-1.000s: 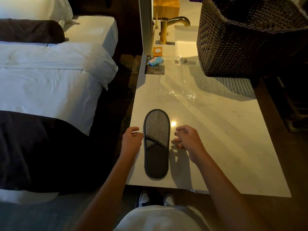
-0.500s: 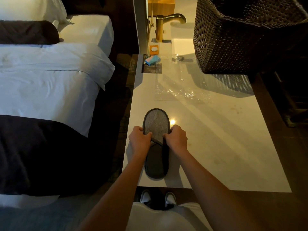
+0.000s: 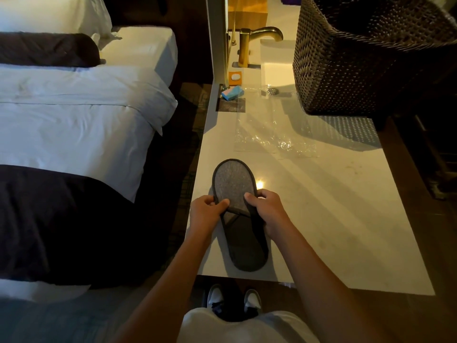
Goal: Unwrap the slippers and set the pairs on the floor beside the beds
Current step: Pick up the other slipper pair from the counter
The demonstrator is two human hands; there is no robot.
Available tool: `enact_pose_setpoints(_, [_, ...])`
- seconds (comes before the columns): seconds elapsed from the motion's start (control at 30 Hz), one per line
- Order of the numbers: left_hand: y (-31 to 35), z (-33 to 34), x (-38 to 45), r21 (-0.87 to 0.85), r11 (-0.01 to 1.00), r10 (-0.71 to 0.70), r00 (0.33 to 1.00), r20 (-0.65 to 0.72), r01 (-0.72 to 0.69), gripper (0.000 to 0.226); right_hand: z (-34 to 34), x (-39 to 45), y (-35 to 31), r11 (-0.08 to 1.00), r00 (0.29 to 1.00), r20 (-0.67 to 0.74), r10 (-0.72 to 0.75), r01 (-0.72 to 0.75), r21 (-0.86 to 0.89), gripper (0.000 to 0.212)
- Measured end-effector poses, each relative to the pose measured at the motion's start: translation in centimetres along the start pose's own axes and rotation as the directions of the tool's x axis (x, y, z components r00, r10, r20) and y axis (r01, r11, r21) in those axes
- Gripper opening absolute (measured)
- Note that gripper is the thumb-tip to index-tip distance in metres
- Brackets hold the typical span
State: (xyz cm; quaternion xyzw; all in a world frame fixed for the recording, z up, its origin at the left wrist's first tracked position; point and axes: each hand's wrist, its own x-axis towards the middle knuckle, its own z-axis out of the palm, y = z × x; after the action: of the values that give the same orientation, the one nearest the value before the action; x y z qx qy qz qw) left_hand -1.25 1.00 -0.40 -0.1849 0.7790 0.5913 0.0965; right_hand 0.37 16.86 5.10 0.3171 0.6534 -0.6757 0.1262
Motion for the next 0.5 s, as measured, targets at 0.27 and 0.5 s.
enact_pose_setpoints(0.27, [2.9,-2.7,-5.8,-0.267,0.964,0.031,0.998,0.048,-0.017,0.018,-1.1,-3.5,-0.2,0.993,0.986,0.163,-0.036,0.017,0.118,0.027])
enact_pose_setpoints(0.5, [2.4,-4.9,-9.7,-0.345,0.938,-0.017,0.999,0.030,0.026,0.024,-1.0,-6.9,0.8,0.991,0.967,0.245,-0.065,0.033,0.132,0.016])
